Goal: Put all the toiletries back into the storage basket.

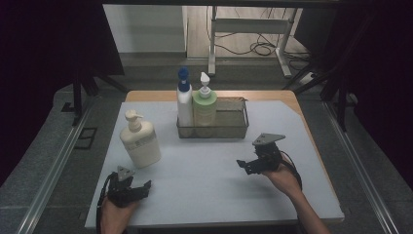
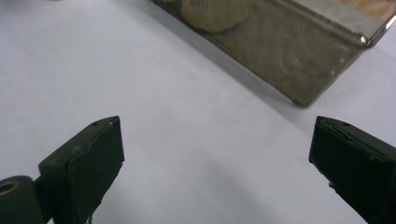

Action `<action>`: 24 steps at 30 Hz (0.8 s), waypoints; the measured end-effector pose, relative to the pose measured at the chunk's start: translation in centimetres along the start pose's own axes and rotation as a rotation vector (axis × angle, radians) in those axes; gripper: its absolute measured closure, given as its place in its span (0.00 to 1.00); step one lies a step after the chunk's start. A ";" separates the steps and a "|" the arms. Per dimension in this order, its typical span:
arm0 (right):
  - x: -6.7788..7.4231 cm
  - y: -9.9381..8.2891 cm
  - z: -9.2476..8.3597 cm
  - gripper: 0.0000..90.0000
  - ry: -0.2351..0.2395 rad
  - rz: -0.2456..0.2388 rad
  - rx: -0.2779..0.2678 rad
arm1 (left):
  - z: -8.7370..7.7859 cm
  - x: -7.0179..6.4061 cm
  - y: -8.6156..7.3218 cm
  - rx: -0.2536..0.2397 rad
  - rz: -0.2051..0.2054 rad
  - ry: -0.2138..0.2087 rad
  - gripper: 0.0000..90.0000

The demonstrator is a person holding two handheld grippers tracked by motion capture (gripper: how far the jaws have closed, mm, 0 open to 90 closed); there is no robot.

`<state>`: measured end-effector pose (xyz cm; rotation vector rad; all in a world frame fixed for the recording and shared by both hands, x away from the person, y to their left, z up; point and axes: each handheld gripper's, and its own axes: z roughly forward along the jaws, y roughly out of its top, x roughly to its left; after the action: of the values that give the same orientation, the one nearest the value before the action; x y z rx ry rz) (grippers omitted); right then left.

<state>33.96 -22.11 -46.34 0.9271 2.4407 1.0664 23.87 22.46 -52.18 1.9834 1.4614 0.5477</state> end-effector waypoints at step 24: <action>0.5 -7.0 -1.0 0.11 0.002 0.068 0.024 | -0.7 2.0 0.8 -0.027 -0.012 -0.004 0.67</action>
<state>30.02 -25.87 -50.91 1.0238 2.4445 1.0635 24.59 24.33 -51.16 1.9528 1.4552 0.5548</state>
